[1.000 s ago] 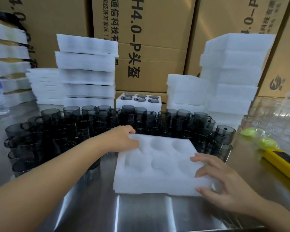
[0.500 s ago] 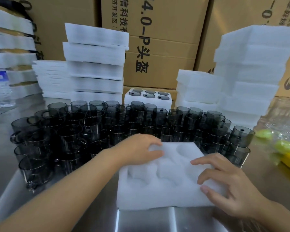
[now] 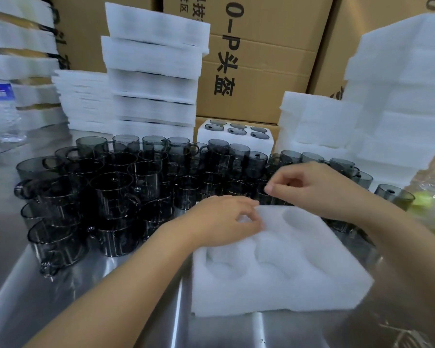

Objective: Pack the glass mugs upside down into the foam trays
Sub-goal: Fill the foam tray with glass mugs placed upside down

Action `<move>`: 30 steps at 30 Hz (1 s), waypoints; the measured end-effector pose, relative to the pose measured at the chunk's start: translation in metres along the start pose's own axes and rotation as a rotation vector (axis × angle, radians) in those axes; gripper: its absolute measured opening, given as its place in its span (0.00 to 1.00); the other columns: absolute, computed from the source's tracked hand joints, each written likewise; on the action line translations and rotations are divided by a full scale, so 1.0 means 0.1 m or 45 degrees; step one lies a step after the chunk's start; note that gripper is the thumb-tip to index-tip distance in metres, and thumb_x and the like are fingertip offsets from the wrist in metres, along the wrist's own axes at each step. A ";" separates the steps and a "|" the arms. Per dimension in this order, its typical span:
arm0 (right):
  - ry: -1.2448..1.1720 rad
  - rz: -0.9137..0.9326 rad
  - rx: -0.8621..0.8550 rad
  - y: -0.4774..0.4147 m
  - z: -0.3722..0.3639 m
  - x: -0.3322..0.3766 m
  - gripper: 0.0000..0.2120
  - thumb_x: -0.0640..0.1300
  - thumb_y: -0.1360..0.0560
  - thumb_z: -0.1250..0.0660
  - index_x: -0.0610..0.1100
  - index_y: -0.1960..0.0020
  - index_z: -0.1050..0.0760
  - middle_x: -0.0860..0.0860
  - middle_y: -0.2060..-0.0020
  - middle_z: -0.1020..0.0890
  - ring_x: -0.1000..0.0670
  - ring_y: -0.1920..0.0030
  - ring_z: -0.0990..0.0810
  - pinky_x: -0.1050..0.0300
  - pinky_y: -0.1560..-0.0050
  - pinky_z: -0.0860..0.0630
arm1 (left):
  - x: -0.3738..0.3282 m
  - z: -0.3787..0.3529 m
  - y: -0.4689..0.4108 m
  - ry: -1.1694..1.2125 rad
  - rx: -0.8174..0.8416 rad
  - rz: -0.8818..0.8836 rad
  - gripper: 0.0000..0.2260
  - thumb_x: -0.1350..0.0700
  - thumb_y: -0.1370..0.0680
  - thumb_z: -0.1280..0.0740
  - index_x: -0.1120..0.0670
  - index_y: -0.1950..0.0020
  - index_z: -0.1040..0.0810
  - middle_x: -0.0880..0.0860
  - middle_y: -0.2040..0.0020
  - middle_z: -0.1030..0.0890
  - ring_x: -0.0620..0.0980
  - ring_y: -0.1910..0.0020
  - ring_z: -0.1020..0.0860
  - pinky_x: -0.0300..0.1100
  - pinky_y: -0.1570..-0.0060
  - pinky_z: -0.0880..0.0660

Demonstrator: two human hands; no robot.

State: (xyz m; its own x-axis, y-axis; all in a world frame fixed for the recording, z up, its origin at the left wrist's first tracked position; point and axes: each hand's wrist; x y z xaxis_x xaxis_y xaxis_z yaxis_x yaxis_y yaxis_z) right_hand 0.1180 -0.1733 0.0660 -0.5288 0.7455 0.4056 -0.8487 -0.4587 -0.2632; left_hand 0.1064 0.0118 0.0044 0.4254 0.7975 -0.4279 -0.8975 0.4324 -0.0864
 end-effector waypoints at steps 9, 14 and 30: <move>0.039 -0.076 0.325 -0.55 -0.24 0.12 0.12 0.49 0.23 0.37 0.45 0.62 0.22 0.47 0.68 0.17 0.55 0.72 0.23 0.65 0.73 0.27 | 0.07 0.04 -0.05 0.031 -0.021 -0.058 0.10 0.43 0.24 0.36 0.43 0.46 0.19 0.40 0.35 0.25 0.42 0.44 0.25 0.44 0.42 0.28; -0.012 -0.159 0.196 -0.50 -0.48 -0.11 0.18 0.49 0.23 0.37 0.44 0.70 0.28 0.52 0.75 0.24 0.55 0.73 0.31 0.61 0.70 0.34 | 0.11 0.05 -0.06 0.068 -0.015 -0.080 0.09 0.42 0.26 0.34 0.41 0.48 0.19 0.42 0.43 0.20 0.32 0.66 0.25 0.45 0.48 0.25; -0.469 0.068 -0.162 -0.14 -0.52 -0.39 0.07 0.41 0.25 0.33 0.50 0.58 0.19 0.56 0.62 0.20 0.59 0.65 0.26 0.70 0.62 0.30 | 0.28 -0.02 -0.16 0.275 -0.064 -0.070 0.11 0.40 0.30 0.40 0.30 0.49 0.24 0.31 0.39 0.25 0.31 0.51 0.23 0.35 0.58 0.24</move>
State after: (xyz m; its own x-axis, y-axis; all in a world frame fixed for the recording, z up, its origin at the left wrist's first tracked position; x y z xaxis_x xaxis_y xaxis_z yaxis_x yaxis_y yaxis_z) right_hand 0.1512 -0.1704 0.0081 -0.5600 0.4880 0.6695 -0.8241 -0.4116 -0.3893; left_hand 0.1324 0.0263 -0.0082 0.4436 0.6623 -0.6038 -0.8807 0.4469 -0.1569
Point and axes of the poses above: each hand's wrist, its own y-axis away from the middle knuckle, its own z-axis out of the back of the hand, x = y × z
